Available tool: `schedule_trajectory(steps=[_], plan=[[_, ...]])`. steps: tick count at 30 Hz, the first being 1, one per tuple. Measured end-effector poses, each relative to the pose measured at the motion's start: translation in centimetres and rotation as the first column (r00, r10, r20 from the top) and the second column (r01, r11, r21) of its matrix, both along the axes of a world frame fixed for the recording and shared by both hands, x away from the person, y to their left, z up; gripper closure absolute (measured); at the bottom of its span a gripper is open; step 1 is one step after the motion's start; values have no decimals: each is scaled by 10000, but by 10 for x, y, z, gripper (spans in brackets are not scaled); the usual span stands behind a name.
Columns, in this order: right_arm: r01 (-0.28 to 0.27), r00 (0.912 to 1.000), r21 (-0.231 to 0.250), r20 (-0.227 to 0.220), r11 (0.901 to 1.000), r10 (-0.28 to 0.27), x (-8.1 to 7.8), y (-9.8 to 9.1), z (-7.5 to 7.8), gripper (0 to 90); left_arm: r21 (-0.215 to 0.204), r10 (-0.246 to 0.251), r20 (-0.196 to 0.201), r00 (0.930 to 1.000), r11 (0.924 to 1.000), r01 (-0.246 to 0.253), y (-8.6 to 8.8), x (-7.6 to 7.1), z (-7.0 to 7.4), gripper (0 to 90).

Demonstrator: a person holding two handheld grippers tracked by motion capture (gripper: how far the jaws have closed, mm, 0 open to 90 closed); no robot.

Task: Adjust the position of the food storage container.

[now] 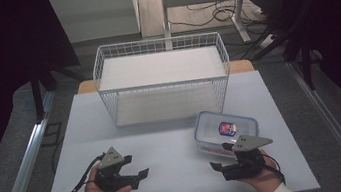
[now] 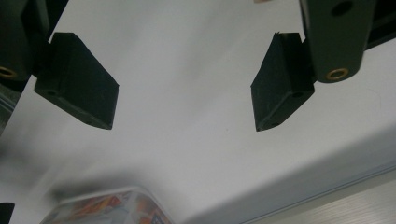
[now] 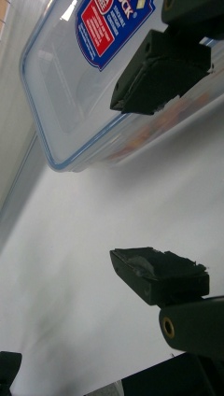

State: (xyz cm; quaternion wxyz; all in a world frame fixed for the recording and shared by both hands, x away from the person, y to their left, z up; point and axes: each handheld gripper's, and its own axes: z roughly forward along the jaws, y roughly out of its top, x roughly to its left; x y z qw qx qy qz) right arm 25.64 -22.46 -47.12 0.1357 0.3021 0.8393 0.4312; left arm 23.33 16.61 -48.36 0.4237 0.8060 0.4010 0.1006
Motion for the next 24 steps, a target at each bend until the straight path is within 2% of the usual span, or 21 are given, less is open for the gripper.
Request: schedule_trajectory(steps=[5,9,15,18,24], plan=[[-80,10000,26,-29,10000,80,1,1,1,217,179,2,55,10000,9998,-3,1,1,-1,234],[100,9999,66,-127,9999,-99,0,1,2,217,107,23,190,9998,9999,-25,3,-3,0,234],[181,9998,-33,-16,9998,-181,-4,5,10,227,-123,25,308,9995,9999,-21,5,-9,4,234],[217,9998,-203,9,9996,-217,0,8,13,236,186,33,393,9992,9998,-40,6,-8,3,235],[282,9996,-135,-53,9995,-282,4,6,14,236,268,63,337,9994,9996,-72,6,-10,2,234]])
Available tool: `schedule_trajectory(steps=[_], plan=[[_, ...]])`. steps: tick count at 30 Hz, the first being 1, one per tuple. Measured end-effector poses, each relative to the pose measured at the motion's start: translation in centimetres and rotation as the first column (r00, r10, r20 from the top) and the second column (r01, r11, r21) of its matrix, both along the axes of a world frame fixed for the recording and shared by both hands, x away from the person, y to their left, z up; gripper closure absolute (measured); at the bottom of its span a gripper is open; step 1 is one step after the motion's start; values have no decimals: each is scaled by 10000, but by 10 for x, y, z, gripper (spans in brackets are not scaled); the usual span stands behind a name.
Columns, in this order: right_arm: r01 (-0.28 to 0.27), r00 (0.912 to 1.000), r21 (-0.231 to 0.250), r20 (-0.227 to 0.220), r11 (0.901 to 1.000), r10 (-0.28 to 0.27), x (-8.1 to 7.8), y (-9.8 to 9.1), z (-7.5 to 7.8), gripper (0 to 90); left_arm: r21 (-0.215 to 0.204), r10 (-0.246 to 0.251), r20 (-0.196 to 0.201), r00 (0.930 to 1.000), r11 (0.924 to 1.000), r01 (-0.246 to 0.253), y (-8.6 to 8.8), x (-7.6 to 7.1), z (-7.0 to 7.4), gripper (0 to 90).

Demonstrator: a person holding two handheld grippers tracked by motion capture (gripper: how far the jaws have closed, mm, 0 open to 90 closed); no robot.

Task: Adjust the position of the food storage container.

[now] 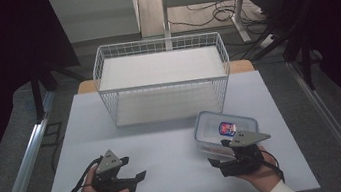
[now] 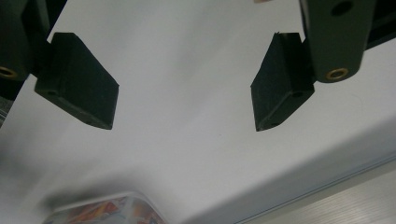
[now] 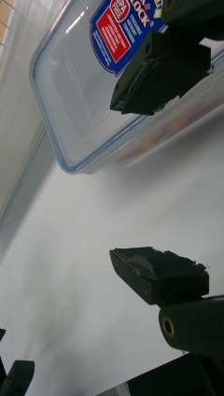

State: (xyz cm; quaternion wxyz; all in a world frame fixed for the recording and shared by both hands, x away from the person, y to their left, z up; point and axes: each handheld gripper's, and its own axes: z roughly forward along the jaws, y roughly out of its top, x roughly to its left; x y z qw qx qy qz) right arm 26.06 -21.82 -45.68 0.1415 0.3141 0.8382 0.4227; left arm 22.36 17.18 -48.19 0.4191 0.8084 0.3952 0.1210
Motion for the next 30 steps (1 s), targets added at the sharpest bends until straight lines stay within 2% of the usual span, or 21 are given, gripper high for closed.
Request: schedule_trajectory(steps=[5,7,10,11,12,14,15,16,17,19,22,24,25,26,27,28,29,30], plan=[[-48,9999,-5,119,10000,48,2,-2,5,238,-79,112,-17,9999,9999,-112,1,-2,1,234],[-19,9997,-23,223,10000,19,6,-3,15,240,-222,171,-16,9999,9996,-172,2,-4,2,234],[248,9988,-283,439,9993,-236,20,-3,30,256,-160,105,7,9999,9998,-105,3,-5,3,234],[248,9988,-283,439,9993,-236,20,-3,30,256,-160,105,7,9999,9998,-105,3,-5,3,234],[387,9985,-350,405,9986,-372,35,-5,38,288,-153,90,18,10000,9998,-90,3,-5,2,234],[608,9974,-529,428,9967,-586,51,-6,43,313,-135,58,-16,10000,9999,-58,3,-5,2,234],[787,9957,-647,539,9948,-752,59,-5,44,330,-142,55,-27,10000,9999,-55,3,-5,2,234],[787,9957,-647,539,9948,-752,59,-5,44,330,-142,55,-27,10000,9999,-55,3,-5,2,234],[1063,9928,-840,642,9908,-1010,75,-4,42,360,-132,47,-33,10000,9999,-47,3,-4,1,234],[1232,9909,-1066,669,9866,-1165,89,-3,39,404,-111,62,-53,10000,9999,-63,3,-4,0,235],[1255,9903,-1356,764,9828,-1160,101,-3,36,472,-111,78,-88,9999,9999,-79,3,-4,0,235],[1107,9926,-1874,695,9760,-993,117,0,32,572,-116,82,-102,9999,9999,-83,3,-3,-1,234],[1107,9926,-1874,695,9760,-993,117,0,32,572,-115,70,-111,9999,9999,-71,3,-3,-1,234],[1037,9934,-2306,728,9675,-891,127,3,29,641,-70,41,-140,9999,10000,-42,2,-3,-1,234],[989,9937,-2530,770,9624,-819,131,4,26,667,-55,44,-142,9999,10000,-45,2,-3,-2,235],[989,9937,-2530,770,9624,-819,131,4,26,667,-55,44,-142,9999,10000,-45,2,-3,-2,235],[991,9934,-2884,841,9524,-779,138,6,21,737,-52,41,-149,9999,10000,-42,2,-4,-2,234],[991,9934,-2884,841,9524,-779,138,6,21,737,-39,49,-146,9999,10000,-49,2,-4,-2,234]])
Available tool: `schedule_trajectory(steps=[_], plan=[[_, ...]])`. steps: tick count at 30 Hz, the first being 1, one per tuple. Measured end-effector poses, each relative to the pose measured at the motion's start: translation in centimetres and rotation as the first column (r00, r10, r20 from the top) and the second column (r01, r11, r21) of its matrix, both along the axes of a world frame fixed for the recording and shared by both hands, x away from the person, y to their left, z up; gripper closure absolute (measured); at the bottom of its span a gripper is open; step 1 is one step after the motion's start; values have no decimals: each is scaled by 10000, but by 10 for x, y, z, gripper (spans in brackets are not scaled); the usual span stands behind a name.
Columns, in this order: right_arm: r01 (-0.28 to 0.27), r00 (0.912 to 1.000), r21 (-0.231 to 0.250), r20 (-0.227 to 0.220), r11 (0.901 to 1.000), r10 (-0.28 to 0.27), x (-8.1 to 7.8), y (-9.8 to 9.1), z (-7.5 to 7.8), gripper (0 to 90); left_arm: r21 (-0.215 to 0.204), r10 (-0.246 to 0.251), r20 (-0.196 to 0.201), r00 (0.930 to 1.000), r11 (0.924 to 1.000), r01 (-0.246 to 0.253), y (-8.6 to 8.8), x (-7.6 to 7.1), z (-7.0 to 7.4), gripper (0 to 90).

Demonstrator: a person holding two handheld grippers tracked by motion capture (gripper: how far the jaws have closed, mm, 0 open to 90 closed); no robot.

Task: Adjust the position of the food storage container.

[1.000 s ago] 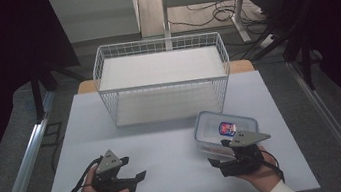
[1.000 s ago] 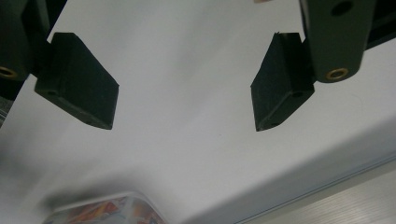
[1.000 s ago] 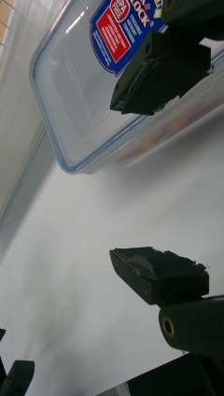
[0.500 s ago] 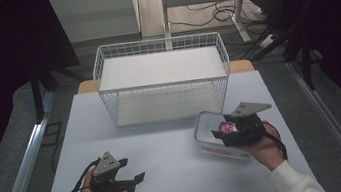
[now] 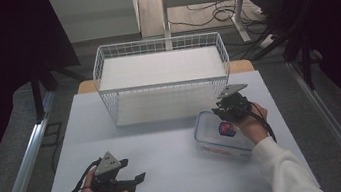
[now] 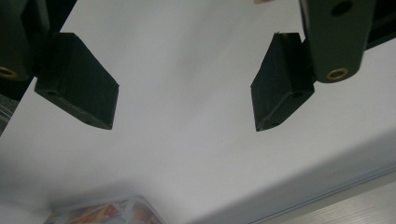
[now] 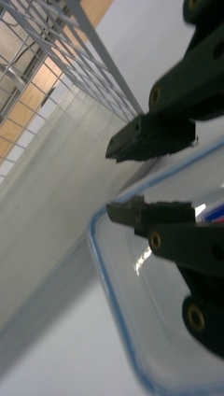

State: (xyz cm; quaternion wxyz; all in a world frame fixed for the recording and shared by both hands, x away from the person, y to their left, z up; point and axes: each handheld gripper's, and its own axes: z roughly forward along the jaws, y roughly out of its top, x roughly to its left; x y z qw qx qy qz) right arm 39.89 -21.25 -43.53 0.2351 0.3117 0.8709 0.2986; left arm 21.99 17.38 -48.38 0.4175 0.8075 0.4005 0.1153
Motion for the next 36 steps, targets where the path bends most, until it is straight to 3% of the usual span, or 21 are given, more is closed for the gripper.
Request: schedule_trajectory(steps=[1,5,11,16,19,23,26,27,32,36], plan=[[-95,9999,-293,-122,9995,92,7,1,-5,807,-11,6,3,10000,10000,-6,0,0,0,234],[-179,9997,-844,-168,9963,166,17,1,-11,882,10,22,-1,10000,10000,-22,1,0,0,235],[-450,9983,-1412,-435,9890,392,25,5,-20,890,-8,22,-29,10000,10000,-22,1,0,-1,236],[-584,9976,-1551,-456,9862,519,29,8,-24,891,-46,6,-46,10000,10000,-6,1,0,0,236],[-890,9946,-1418,-666,9859,802,27,10,-24,891,-3,-7,-44,10000,10000,7,1,0,-1,236],[-1246,9912,-1588,-650,9794,1156,22,17,-24,892,12,-24,-38,10000,10000,24,1,-1,-1,236],[-1637,9848,-1618,-851,9732,1515,14,25,-23,892,17,-23,-23,10000,10000,23,1,-1,0,236],[-1931,9790,-1628,-977,9676,1790,8,30,-23,892,14,-22,-15,10000,10000,22,2,-1,0,236],[-2387,9689,-1733,-1088,9555,2223,-2,39,-23,892,30,-33,-16,10000,10000,33,2,-1,-1,236],[-2319,9708,-1763,-1040,9566,2162,-4,39,-22,891,36,-9,-1,10000,10000,9,2,-1,0,236]])
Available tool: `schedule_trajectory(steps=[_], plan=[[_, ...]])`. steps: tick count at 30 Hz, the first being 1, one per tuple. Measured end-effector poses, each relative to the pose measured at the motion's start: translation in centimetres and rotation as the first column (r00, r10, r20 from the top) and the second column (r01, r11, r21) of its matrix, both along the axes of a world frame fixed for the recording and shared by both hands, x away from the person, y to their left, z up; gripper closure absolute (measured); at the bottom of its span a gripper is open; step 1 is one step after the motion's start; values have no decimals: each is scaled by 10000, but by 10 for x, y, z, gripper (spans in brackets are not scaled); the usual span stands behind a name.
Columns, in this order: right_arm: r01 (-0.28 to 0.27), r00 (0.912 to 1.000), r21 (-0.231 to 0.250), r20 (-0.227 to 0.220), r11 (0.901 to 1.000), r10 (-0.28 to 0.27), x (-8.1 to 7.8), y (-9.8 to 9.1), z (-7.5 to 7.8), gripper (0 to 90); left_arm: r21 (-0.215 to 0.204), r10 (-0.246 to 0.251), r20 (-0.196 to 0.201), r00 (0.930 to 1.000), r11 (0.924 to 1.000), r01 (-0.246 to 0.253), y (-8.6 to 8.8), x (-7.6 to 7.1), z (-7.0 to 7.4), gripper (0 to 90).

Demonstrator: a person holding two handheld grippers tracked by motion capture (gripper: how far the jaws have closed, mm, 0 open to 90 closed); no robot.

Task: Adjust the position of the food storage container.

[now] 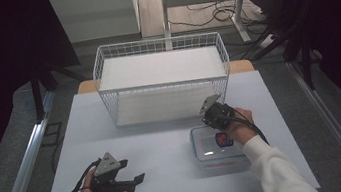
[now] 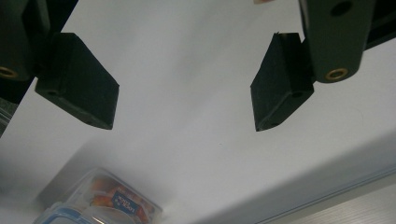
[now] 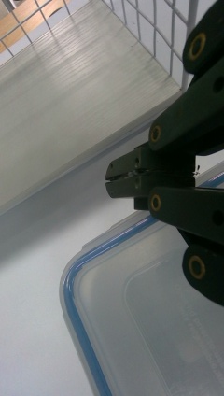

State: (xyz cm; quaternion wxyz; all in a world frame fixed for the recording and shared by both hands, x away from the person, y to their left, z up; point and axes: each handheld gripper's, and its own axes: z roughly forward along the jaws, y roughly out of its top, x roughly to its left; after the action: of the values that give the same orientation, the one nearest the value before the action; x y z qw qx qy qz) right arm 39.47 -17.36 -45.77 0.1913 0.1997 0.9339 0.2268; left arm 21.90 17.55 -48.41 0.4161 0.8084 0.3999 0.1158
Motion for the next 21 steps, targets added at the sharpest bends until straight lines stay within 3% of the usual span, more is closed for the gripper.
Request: schedule_trajectory(steps=[2,7,8,10,11,13,16,17,18,19,20,21], plan=[[51,10000,32,72,10000,-51,-1,-1,1,891,13,5,16,10000,10000,-5,0,0,0,236],[465,9969,758,601,9960,-511,-17,-21,21,891,27,25,19,10000,10000,-25,1,0,0,236],[622,9955,976,656,9933,-687,-22,-28,27,891,25,34,22,10000,10000,-34,1,0,0,236],[1413,9850,1622,757,9766,-1551,-35,-55,40,891,21,63,19,10000,10000,-63,2,1,0,236],[1893,9757,1839,747,9645,-2058,-39,-65,43,890,24,72,10,10000,10000,-72,2,1,-1,236],[2787,9533,2357,493,9310,-2978,-47,-88,43,891,-4,87,-26,10000,10000,-87,2,1,-1,236],[3916,9140,2714,-44,8792,-4058,-60,-121,35,890,-11,122,-54,9999,9999,-122,3,3,-1,235],[3916,9140,2714,-44,8792,-4058,-60,-121,35,890,-11,122,-54,9999,9999,-122,3,3,-1,236],[4597,8833,2853,-481,8410,-4664,-66,-140,28,891,15,154,-67,9999,9999,-153,3,4,-1,236],[4597,8833,2853,-481,8410,-4664,-66,-140,28,891,33,185,-81,9998,9998,-184,3,5,-2,236],[5040,8610,2881,-928,8142,-5001,-71,-155,21,891,23,227,-91,9997,9997,-227,3,6,-2,236],[5040,8610,2881,-928,8142,-5001,-71,-155,21,891,18,257,-107,9996,9997,-257,3,6,-3,236]])
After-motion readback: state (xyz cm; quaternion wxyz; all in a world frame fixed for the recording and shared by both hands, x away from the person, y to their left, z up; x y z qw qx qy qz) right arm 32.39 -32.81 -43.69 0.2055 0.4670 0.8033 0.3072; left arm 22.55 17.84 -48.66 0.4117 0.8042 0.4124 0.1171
